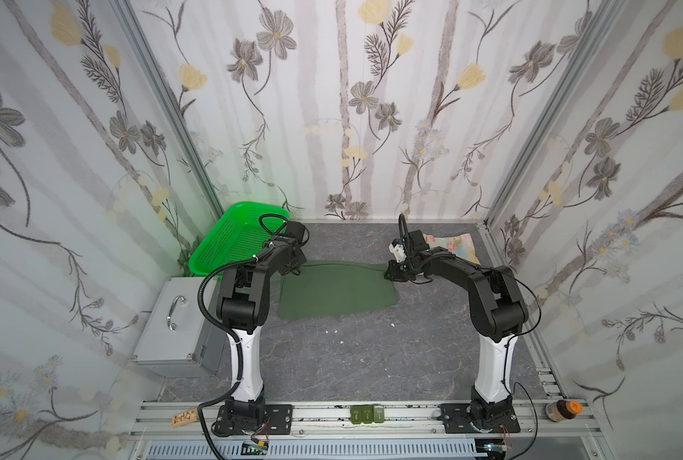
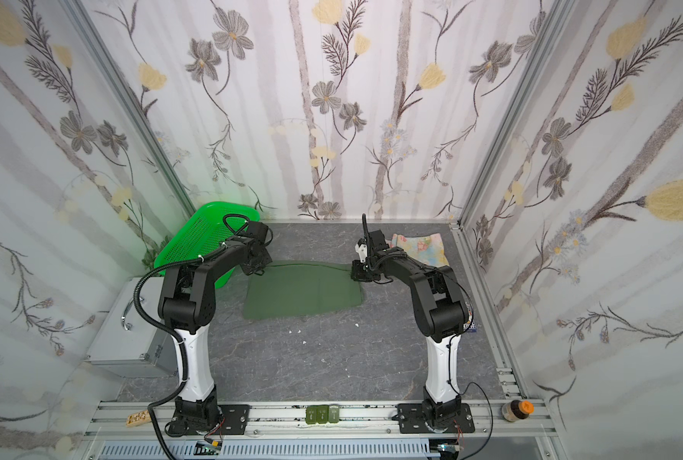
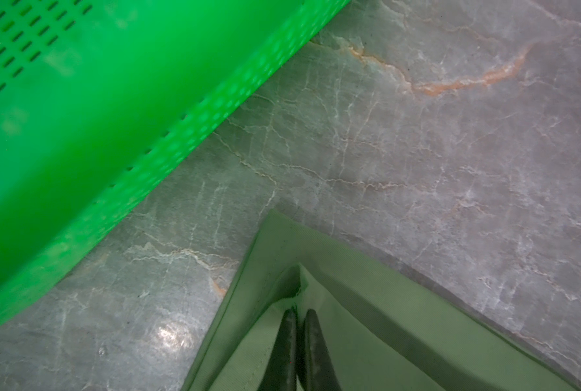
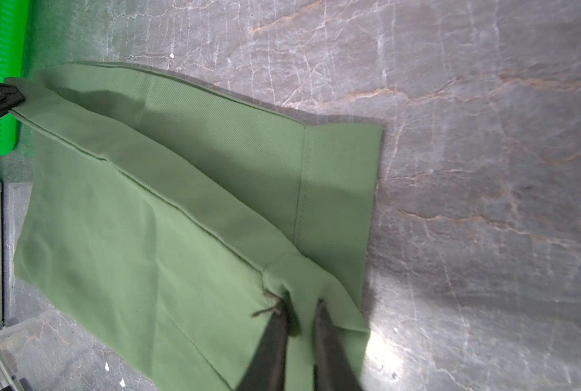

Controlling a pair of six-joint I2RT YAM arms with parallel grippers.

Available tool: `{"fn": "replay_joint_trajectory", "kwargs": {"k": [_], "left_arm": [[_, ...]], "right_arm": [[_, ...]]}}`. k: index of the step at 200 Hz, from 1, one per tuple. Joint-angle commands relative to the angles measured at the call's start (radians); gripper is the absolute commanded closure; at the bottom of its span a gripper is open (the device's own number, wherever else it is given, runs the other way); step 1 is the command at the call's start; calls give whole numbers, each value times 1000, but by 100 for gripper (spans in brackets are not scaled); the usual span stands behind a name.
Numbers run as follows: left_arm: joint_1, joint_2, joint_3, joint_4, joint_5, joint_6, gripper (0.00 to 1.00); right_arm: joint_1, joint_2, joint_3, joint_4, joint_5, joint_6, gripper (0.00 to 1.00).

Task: Fold and stack skirts
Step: Fold the skirt at the center of the table.

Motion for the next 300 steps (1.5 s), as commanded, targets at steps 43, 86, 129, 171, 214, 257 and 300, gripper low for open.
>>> {"fn": "replay_joint_trajectory", "kwargs": {"k": [43, 86, 129, 171, 214, 257, 300], "left_arm": [[2, -112, -70, 2, -31, -6, 100], [13, -128, -62, 2, -44, -17, 100], [34, -58, -32, 4, -44, -33, 100], [41, -24, -25, 8, -68, -37, 100], [46, -54, -69, 12, -97, -51, 100], [53, -92, -126, 17, -99, -75, 100], [45, -152, -154, 18, -92, -82, 100]], "right_arm": [[27, -126, -19, -29, 84, -15, 100], [47, -146, 100, -103, 125, 20, 100], [44, -11, 242, -106, 119, 37, 100], [45, 109, 345, -96, 114, 49, 100], [51, 86, 335, -81, 150, 40, 100], [56, 33, 267, -38, 166, 41, 100], [55, -131, 59, 58, 195, 70, 100]]}}
